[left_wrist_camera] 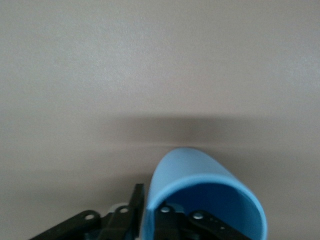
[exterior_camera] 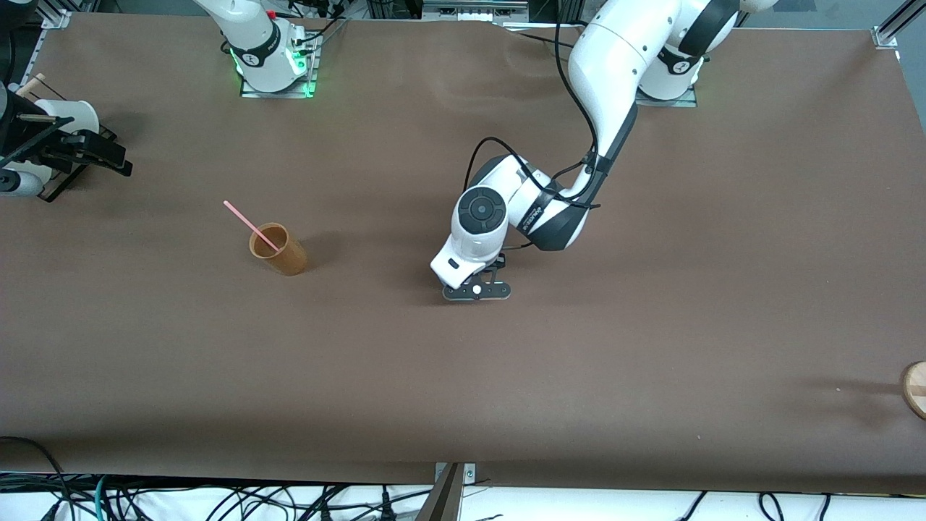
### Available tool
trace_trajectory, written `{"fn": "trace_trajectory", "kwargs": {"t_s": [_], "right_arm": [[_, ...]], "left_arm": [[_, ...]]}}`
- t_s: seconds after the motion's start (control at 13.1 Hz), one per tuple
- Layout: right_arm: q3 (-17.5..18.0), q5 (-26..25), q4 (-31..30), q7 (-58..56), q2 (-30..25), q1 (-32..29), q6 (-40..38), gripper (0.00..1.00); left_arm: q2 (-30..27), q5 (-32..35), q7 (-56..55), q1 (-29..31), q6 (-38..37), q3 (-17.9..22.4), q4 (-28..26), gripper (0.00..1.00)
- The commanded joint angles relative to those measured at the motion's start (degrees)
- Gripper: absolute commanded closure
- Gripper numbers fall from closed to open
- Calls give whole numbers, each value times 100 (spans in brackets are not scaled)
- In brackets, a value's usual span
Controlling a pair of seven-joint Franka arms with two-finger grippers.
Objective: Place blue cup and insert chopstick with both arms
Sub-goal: 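Set the blue cup down with the left gripper while the right gripper reaches the chopstick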
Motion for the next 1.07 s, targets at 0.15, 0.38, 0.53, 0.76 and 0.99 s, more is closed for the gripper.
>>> {"fn": "trace_trajectory", "kwargs": {"t_s": [0.15, 0.38, 0.53, 0.76, 0.99], "right_arm": [[17, -48, -38, -1015, 316, 375, -25, 0], [26, -66, -134, -1306, 501, 630, 54, 0], [53, -354, -501, -1639, 511, 1077, 369, 0], [105, -611, -1379, -1886, 458, 1237, 1211, 1], [167, -637, -2470, -2194, 221, 1237, 2302, 5]], "left_arm": [[-195, -199, 137, 147, -372, 31, 247, 0], [-669, -260, 375, 411, -873, 48, 247, 0], [-1108, -182, 375, 578, -980, 83, 221, 0], [-1829, -164, 375, 1034, -1180, 74, 28, 0], [-2365, -181, 602, 1657, -1848, 66, 19, 0]]}}
